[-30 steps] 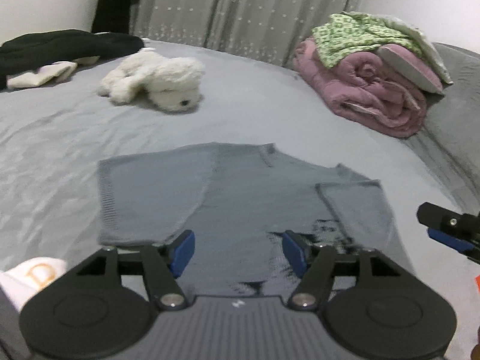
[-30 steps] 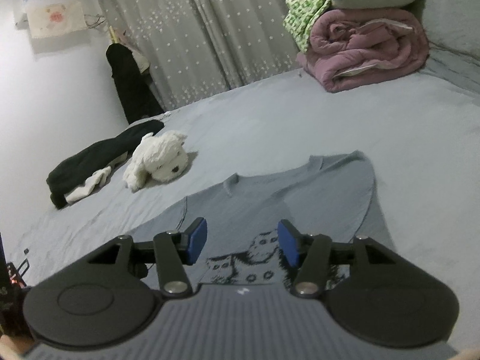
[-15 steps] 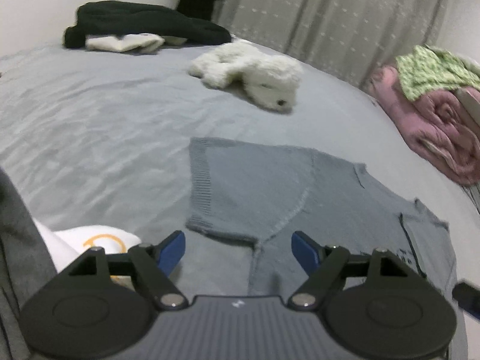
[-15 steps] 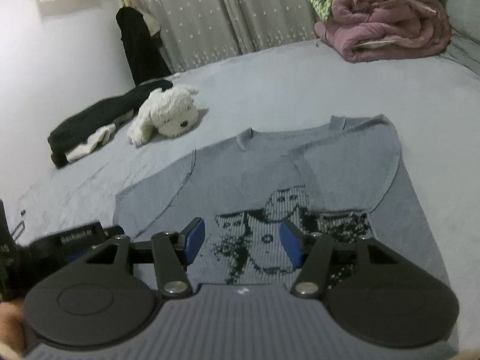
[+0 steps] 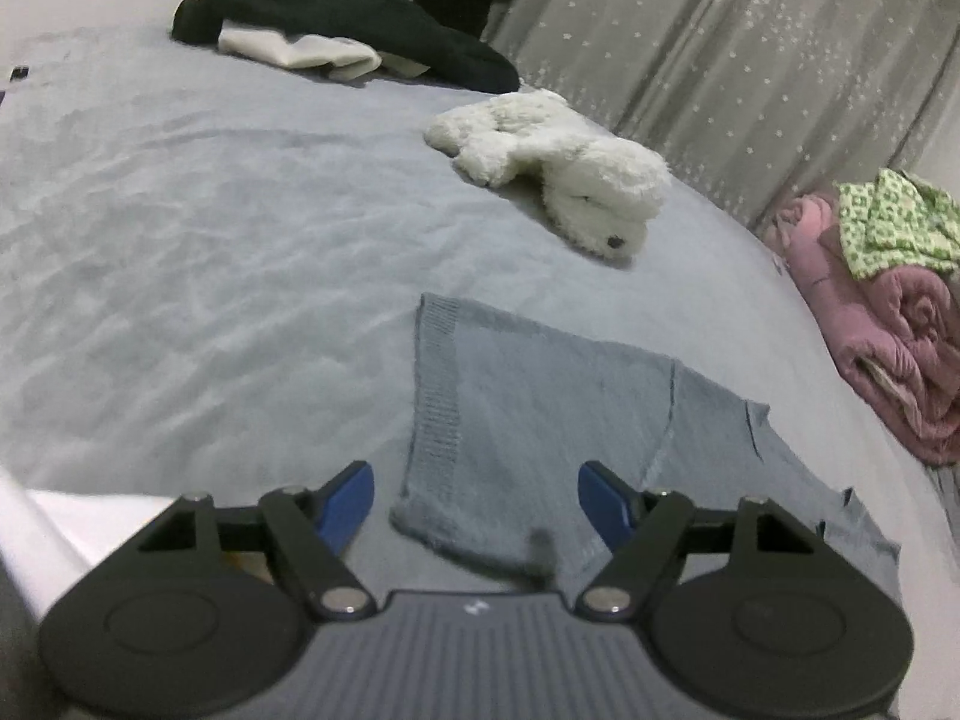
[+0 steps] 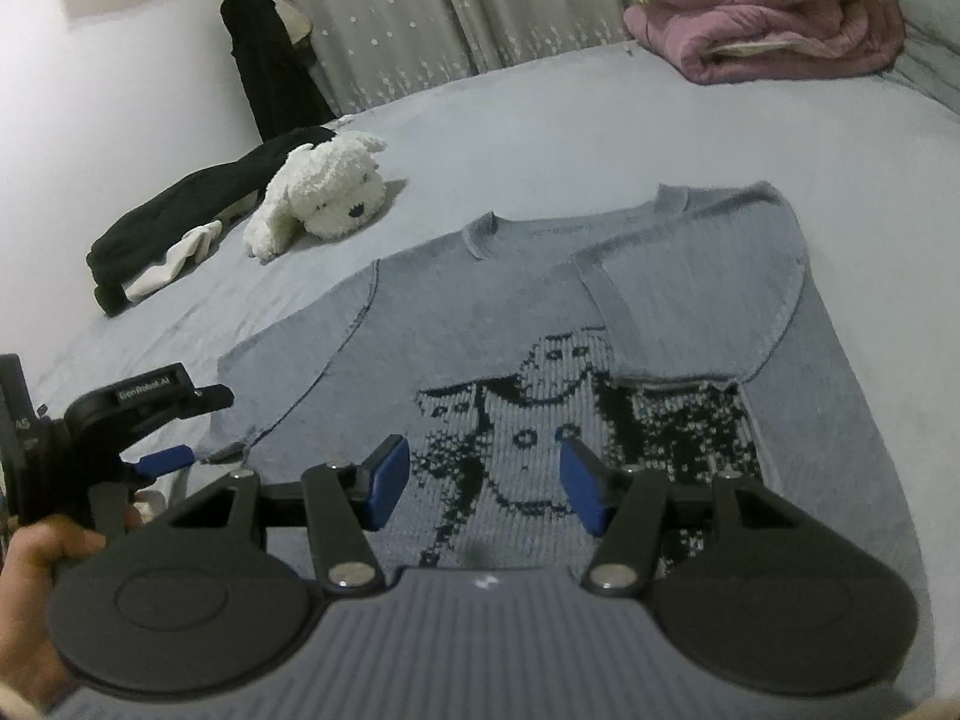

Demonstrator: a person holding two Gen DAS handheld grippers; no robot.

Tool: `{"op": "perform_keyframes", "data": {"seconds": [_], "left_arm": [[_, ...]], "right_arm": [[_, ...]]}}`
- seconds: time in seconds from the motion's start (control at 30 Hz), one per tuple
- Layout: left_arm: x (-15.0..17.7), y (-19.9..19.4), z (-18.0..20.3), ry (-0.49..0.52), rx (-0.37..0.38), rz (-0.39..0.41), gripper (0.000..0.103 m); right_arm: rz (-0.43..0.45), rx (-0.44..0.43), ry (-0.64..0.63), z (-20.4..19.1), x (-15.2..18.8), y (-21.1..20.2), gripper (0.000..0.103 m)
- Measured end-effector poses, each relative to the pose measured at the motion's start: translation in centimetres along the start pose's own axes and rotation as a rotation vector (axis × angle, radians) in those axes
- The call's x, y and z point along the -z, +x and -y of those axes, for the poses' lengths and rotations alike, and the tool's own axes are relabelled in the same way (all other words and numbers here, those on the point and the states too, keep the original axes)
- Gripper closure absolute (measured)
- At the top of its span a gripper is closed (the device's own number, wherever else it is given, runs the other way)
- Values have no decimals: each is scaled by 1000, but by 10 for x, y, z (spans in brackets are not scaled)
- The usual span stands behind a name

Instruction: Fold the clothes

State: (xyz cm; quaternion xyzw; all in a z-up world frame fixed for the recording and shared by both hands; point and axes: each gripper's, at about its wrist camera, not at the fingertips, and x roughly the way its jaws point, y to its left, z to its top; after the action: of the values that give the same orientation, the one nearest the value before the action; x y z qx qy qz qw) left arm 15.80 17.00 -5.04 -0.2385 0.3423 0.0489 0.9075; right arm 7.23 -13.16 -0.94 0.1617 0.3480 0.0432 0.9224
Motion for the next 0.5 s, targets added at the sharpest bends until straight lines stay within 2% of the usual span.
{"op": "perform_keyframes", "data": {"seconds": [0.1,0.17,0.3,0.37,0.4,0.5], "left_arm": [[-3,7,-8,-51,9,-5,41],[-5,10,-11,-69,25,0,55],[-6,17,-16,-109,54,-9,68],[-8,21,-17,-120,74,-16,87],[-9,22,-17,-124,88,-20,92],[-13,23,-16,-113,129,-20,97]], "right_arm": [[-10,-7,26,4,1,1,43],[-16,-14,37,5,-2,4,43],[-16,-17,39,5,-4,6,43],[-19,-23,42,4,-5,8,43],[-24,-28,41,4,-5,9,43],[-45,-49,33,1,-10,16,43]]}}
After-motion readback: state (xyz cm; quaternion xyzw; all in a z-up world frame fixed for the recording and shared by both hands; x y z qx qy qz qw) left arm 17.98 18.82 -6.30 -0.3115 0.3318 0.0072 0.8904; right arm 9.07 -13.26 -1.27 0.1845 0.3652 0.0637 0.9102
